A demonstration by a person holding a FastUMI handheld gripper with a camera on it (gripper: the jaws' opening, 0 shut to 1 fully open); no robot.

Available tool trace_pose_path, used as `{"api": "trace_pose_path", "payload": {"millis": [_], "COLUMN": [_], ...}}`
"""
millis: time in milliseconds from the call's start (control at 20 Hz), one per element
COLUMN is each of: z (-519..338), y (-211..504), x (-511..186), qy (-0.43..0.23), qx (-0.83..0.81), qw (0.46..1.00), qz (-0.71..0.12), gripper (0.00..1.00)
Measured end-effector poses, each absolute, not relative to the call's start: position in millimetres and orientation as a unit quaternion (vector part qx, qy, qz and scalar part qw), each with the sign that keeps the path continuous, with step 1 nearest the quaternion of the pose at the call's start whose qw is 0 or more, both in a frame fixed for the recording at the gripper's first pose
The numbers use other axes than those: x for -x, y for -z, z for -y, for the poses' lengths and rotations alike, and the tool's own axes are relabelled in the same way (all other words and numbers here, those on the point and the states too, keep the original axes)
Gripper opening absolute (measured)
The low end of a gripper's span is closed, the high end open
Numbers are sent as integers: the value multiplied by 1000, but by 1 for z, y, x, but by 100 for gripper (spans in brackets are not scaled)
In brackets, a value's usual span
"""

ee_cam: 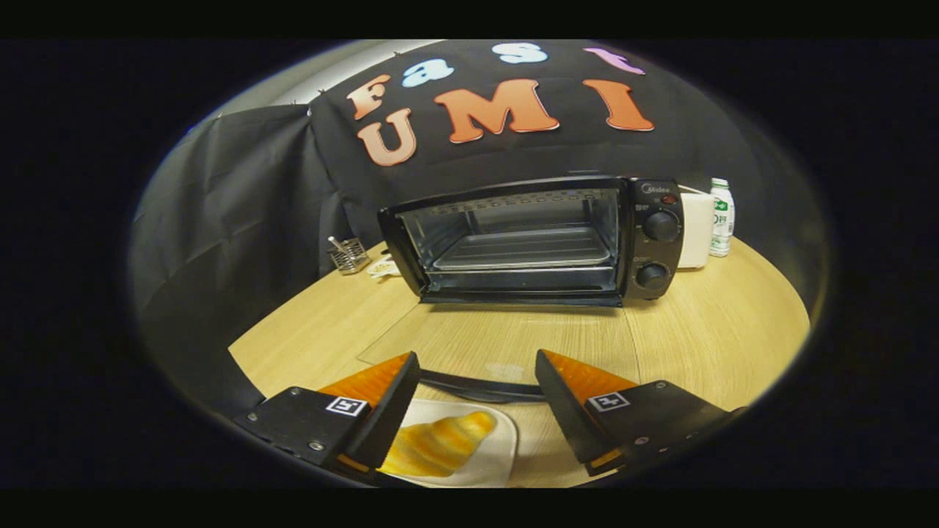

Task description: Open the toaster oven, put the food inside, and close the toaster oven door.

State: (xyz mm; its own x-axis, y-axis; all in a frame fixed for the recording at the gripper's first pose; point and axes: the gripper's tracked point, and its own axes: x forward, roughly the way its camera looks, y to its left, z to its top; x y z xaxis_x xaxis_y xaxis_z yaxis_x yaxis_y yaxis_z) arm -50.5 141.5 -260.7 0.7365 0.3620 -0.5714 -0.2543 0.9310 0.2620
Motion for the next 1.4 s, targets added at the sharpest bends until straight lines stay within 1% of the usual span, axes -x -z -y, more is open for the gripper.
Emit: {"api": "trace_pose_path", "payload": {"millis": [150, 450, 750, 950, 1050, 1150, 1200, 1250, 1300, 1350, 1400], "z": [-152, -172, -169, -174, -175, -173, -173, -172, -170, -171, -169], "y": [259, 281, 301, 308, 308, 308, 307, 306, 305, 305, 304], "x": [88, 154, 163, 158, 158, 159, 159, 160, 160, 162, 163], "qy": [-178, -153, -91, -79, -80, -83, -84, -83, -82, -87, -86], "qx": [-74, -73, -57, -64, -68, -76, -82, -86, -92, -91, -95], "qw": [925, 902, 901, 900, 898, 895, 894, 892, 891, 890, 890], "qz": [-329, -397, -420, -425, -428, -432, -434, -435, -436, -438, -438], "gripper": [97, 99, 99, 99, 97, 92, 87, 84, 80, 78, 73]}}
